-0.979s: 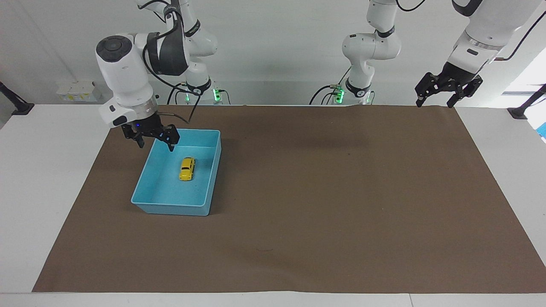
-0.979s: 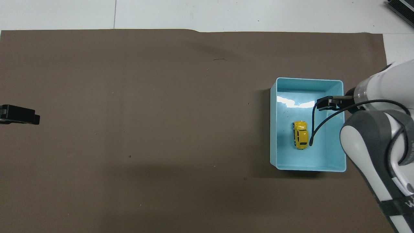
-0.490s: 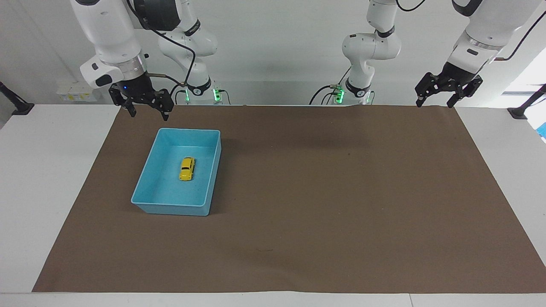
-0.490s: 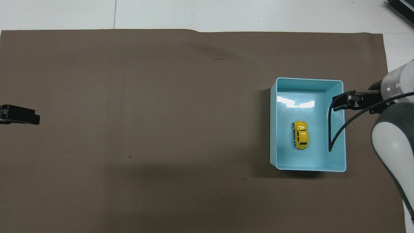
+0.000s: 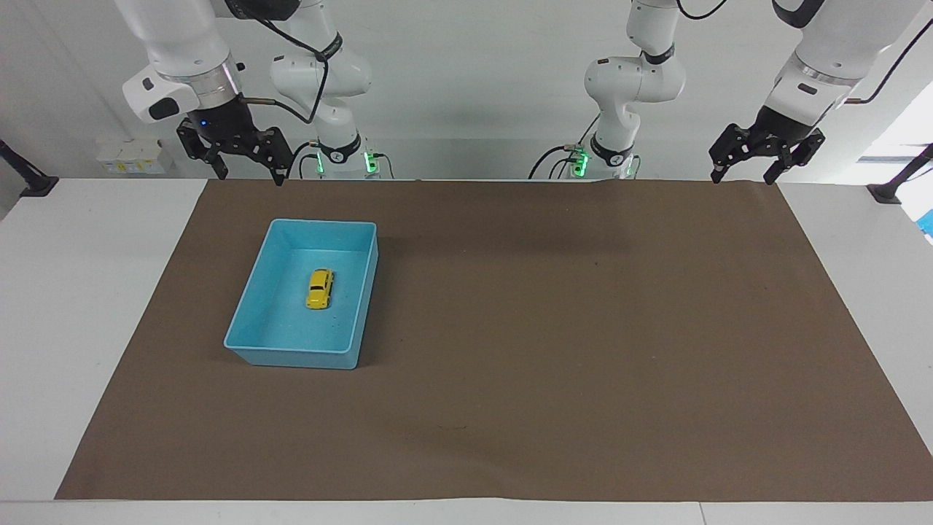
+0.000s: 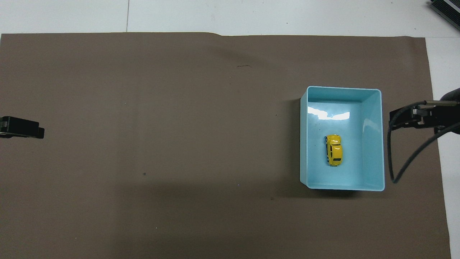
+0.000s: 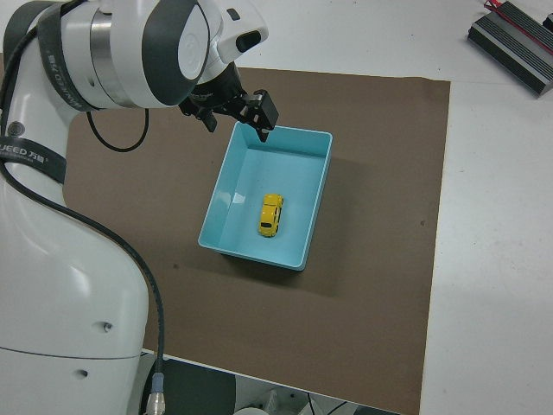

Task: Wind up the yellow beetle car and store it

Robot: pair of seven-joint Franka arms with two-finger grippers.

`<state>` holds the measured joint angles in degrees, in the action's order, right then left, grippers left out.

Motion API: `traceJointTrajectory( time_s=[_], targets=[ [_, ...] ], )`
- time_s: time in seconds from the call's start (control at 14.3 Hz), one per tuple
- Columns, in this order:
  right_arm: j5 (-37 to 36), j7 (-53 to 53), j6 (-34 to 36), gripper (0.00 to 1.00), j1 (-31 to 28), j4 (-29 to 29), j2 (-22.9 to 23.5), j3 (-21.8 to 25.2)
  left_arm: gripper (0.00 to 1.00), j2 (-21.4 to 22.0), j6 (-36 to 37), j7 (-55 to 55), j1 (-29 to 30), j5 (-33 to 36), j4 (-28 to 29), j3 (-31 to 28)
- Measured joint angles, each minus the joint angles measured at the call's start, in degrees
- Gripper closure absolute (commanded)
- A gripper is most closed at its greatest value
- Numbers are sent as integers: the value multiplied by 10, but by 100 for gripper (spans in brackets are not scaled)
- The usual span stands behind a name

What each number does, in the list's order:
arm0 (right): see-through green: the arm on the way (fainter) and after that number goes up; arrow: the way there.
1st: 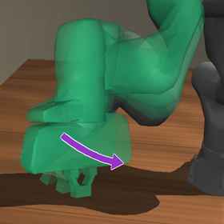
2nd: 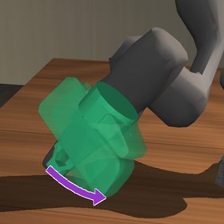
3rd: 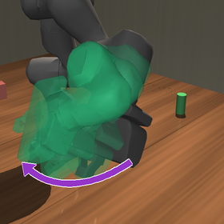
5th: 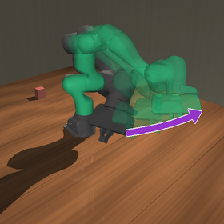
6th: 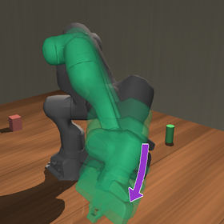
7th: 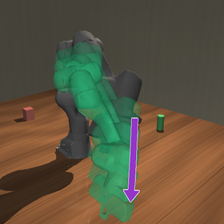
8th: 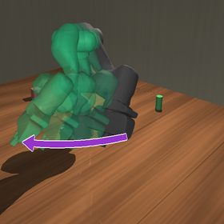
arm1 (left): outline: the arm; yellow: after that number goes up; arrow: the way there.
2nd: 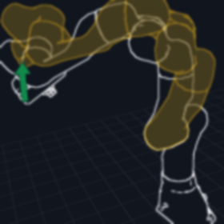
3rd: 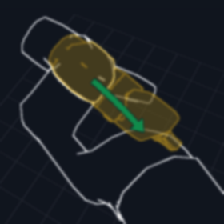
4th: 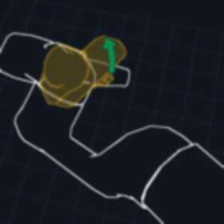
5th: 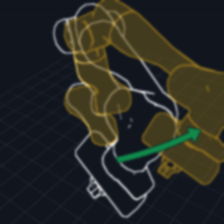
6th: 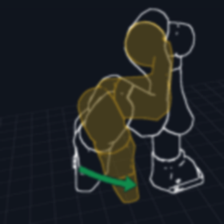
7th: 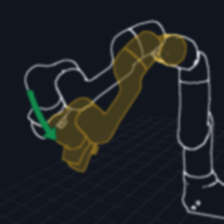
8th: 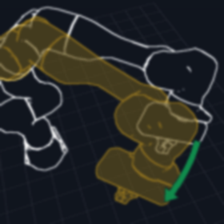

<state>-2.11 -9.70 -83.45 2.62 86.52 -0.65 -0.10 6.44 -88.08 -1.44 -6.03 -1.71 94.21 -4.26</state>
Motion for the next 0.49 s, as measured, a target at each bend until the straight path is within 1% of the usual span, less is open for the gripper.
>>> traceJointTrajectory(
  time_s=[0.49],
  targets=[
    [0, 0, -3, 0, 0, 0, 0, 0, 0, 0, 0, 0, 0, 0, 0, 0]
  ],
)
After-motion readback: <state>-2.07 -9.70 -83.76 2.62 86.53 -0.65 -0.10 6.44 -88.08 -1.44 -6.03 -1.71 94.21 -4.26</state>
